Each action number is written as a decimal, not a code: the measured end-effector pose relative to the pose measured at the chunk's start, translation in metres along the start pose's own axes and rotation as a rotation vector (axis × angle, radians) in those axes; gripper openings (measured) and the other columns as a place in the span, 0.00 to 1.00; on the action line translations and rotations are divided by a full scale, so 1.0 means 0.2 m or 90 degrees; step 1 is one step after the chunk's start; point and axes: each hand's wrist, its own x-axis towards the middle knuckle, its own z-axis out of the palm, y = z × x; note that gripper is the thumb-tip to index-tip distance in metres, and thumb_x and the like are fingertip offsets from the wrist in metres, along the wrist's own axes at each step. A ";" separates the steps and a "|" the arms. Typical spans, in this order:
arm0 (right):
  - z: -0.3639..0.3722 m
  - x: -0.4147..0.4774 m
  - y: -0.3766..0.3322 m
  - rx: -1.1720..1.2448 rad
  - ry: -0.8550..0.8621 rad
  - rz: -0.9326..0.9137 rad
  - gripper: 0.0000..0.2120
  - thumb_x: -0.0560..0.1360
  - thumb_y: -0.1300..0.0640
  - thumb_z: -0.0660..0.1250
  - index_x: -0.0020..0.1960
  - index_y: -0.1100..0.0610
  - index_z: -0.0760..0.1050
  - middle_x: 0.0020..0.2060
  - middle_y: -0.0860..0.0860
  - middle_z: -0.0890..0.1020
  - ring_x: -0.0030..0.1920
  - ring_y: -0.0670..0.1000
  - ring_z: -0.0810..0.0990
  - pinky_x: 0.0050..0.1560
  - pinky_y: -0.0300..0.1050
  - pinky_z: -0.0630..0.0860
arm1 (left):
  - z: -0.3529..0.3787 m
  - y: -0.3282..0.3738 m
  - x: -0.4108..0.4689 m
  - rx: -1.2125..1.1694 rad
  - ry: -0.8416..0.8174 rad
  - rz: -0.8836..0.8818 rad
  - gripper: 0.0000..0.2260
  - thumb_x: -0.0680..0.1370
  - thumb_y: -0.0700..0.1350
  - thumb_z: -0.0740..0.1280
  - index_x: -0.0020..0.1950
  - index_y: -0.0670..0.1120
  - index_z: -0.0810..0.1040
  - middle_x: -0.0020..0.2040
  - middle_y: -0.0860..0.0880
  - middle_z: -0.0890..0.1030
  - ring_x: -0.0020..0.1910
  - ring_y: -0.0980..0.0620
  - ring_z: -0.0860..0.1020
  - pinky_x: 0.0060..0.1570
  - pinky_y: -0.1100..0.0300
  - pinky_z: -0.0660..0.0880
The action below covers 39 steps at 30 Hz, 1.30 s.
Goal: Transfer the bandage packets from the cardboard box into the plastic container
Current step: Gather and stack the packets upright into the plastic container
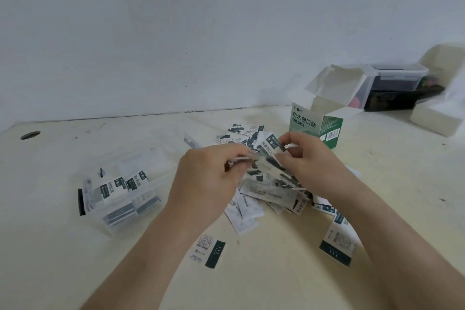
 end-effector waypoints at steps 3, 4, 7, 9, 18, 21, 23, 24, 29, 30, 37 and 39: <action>0.00 0.00 0.00 0.128 -0.055 0.047 0.05 0.79 0.54 0.63 0.48 0.55 0.77 0.38 0.56 0.86 0.42 0.65 0.83 0.45 0.50 0.73 | 0.00 0.01 0.01 -0.015 0.055 -0.034 0.02 0.77 0.49 0.69 0.45 0.54 0.81 0.33 0.60 0.81 0.28 0.57 0.78 0.29 0.61 0.75; 0.00 0.00 0.00 0.153 -0.070 0.049 0.09 0.78 0.50 0.63 0.49 0.54 0.78 0.42 0.58 0.86 0.48 0.68 0.82 0.52 0.53 0.73 | 0.01 0.01 0.01 -0.017 0.064 -0.041 0.02 0.77 0.49 0.68 0.46 0.53 0.80 0.34 0.57 0.82 0.29 0.56 0.79 0.31 0.55 0.77; -0.02 -0.03 -0.02 0.243 -0.146 0.066 0.16 0.78 0.44 0.62 0.56 0.55 0.78 0.48 0.56 0.86 0.50 0.59 0.85 0.60 0.58 0.76 | 0.02 0.01 0.01 -0.006 0.064 -0.061 0.04 0.79 0.49 0.65 0.47 0.51 0.79 0.31 0.52 0.81 0.25 0.54 0.78 0.29 0.49 0.76; -0.02 -0.04 -0.03 0.244 -0.172 0.077 0.18 0.76 0.46 0.65 0.58 0.58 0.76 0.47 0.58 0.86 0.47 0.58 0.85 0.56 0.60 0.77 | 0.03 0.01 0.00 0.003 0.067 -0.054 0.05 0.79 0.49 0.65 0.45 0.51 0.78 0.29 0.54 0.80 0.23 0.55 0.76 0.28 0.53 0.76; -0.01 -0.01 -0.02 0.101 0.059 0.032 0.05 0.74 0.63 0.72 0.48 0.57 0.78 0.33 0.49 0.83 0.28 0.46 0.80 0.27 0.35 0.73 | -0.02 0.03 0.02 -0.109 0.211 -0.071 0.02 0.76 0.46 0.71 0.44 0.50 0.80 0.32 0.53 0.82 0.31 0.51 0.79 0.29 0.59 0.75; -0.02 -0.01 -0.02 0.100 0.147 -0.004 0.06 0.72 0.64 0.73 0.46 0.55 0.81 0.34 0.50 0.84 0.29 0.45 0.79 0.31 0.36 0.77 | -0.02 0.03 0.03 -0.112 0.207 -0.099 0.05 0.74 0.46 0.72 0.40 0.48 0.80 0.27 0.58 0.78 0.23 0.57 0.71 0.24 0.68 0.67; -0.02 -0.02 -0.04 0.159 0.178 -0.021 0.08 0.71 0.65 0.74 0.44 0.53 0.82 0.35 0.48 0.86 0.32 0.45 0.81 0.34 0.37 0.78 | -0.02 0.04 0.03 -0.102 0.206 -0.104 0.06 0.73 0.45 0.73 0.39 0.46 0.80 0.24 0.57 0.75 0.22 0.57 0.66 0.23 0.69 0.62; -0.03 -0.02 -0.05 0.195 0.188 -0.024 0.09 0.70 0.66 0.74 0.44 0.53 0.82 0.35 0.47 0.86 0.32 0.44 0.81 0.34 0.36 0.78 | -0.02 0.04 0.03 -0.095 0.210 -0.102 0.06 0.73 0.45 0.74 0.39 0.46 0.79 0.23 0.54 0.74 0.22 0.56 0.65 0.23 0.68 0.62; -0.05 -0.02 -0.05 0.277 0.217 -0.027 0.09 0.69 0.65 0.75 0.49 0.57 0.83 0.37 0.48 0.86 0.33 0.42 0.81 0.35 0.33 0.75 | -0.04 0.05 0.02 0.026 0.198 -0.033 0.06 0.74 0.44 0.72 0.38 0.50 0.77 0.24 0.57 0.72 0.23 0.59 0.67 0.25 0.70 0.62; -0.05 -0.03 -0.05 0.280 0.214 -0.024 0.10 0.69 0.65 0.75 0.49 0.57 0.83 0.38 0.48 0.86 0.34 0.43 0.82 0.35 0.34 0.76 | -0.05 0.05 0.02 0.077 0.185 0.003 0.04 0.74 0.43 0.72 0.41 0.50 0.79 0.27 0.59 0.73 0.24 0.61 0.67 0.27 0.70 0.63; -0.06 -0.06 -0.11 0.095 0.117 -0.119 0.07 0.69 0.63 0.76 0.45 0.54 0.84 0.35 0.48 0.86 0.31 0.45 0.81 0.32 0.38 0.76 | -0.02 0.02 0.02 0.252 0.168 0.128 0.05 0.70 0.42 0.74 0.43 0.50 0.83 0.45 0.57 0.83 0.43 0.52 0.72 0.35 0.59 0.71; -0.06 -0.07 -0.12 0.142 0.060 -0.144 0.07 0.69 0.62 0.76 0.46 0.57 0.84 0.36 0.50 0.86 0.35 0.49 0.83 0.36 0.42 0.79 | -0.02 0.02 0.02 0.241 0.170 0.147 0.03 0.70 0.45 0.73 0.43 0.50 0.83 0.50 0.57 0.83 0.47 0.52 0.70 0.41 0.57 0.72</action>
